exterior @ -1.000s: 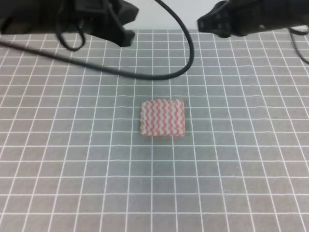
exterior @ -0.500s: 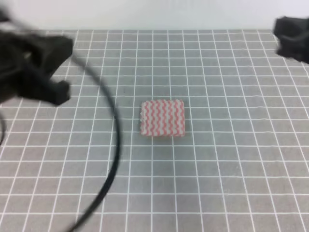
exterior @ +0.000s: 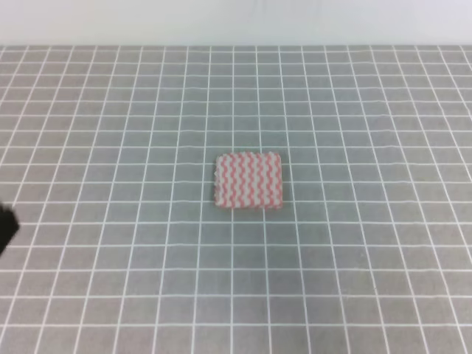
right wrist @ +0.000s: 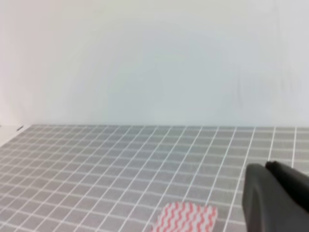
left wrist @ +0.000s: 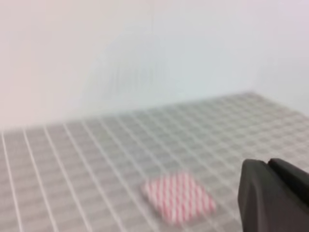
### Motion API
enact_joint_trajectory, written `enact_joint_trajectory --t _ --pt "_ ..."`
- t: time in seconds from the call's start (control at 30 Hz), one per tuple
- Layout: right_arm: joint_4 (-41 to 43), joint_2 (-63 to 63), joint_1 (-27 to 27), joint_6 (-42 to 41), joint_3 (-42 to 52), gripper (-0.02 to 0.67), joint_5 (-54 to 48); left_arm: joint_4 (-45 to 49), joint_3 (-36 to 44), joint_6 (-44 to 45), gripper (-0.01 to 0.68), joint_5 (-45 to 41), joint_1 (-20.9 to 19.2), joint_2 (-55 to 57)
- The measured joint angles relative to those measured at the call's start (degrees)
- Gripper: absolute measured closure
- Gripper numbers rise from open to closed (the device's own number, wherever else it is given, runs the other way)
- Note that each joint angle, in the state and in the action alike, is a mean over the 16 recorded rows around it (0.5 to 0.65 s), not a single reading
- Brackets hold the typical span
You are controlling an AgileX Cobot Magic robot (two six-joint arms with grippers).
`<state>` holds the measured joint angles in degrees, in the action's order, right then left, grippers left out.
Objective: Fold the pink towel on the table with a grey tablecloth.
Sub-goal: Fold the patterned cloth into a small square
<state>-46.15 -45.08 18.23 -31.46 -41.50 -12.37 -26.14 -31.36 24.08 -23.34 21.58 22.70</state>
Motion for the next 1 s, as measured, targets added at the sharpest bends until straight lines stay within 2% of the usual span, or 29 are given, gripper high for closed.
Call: enact_joint_trajectory --t 0.27,0.4,0.67,1.0 --pt "-0.4 8.8 0.0 0.0 4.8 0.665 -1.6 17.5 3.2 -21.3 0.674 -13.8 0.0 -10.4" --pt "-0.6 11.9 0.0 0.0 6.9 0.665 -2.0 22.2 3.3 -27.3 0.674 -19.8 0.0 -13.0" --pt "-1.0 14.1 0.0 0.1 8.9 0.665 -2.8 23.5 3.3 -29.9 0.675 -24.7 0.0 -14.5" --pt "-1.2 14.0 0.0 0.1 9.0 0.665 -3.2 23.5 3.3 -30.1 0.675 -25.0 0.0 -14.5"
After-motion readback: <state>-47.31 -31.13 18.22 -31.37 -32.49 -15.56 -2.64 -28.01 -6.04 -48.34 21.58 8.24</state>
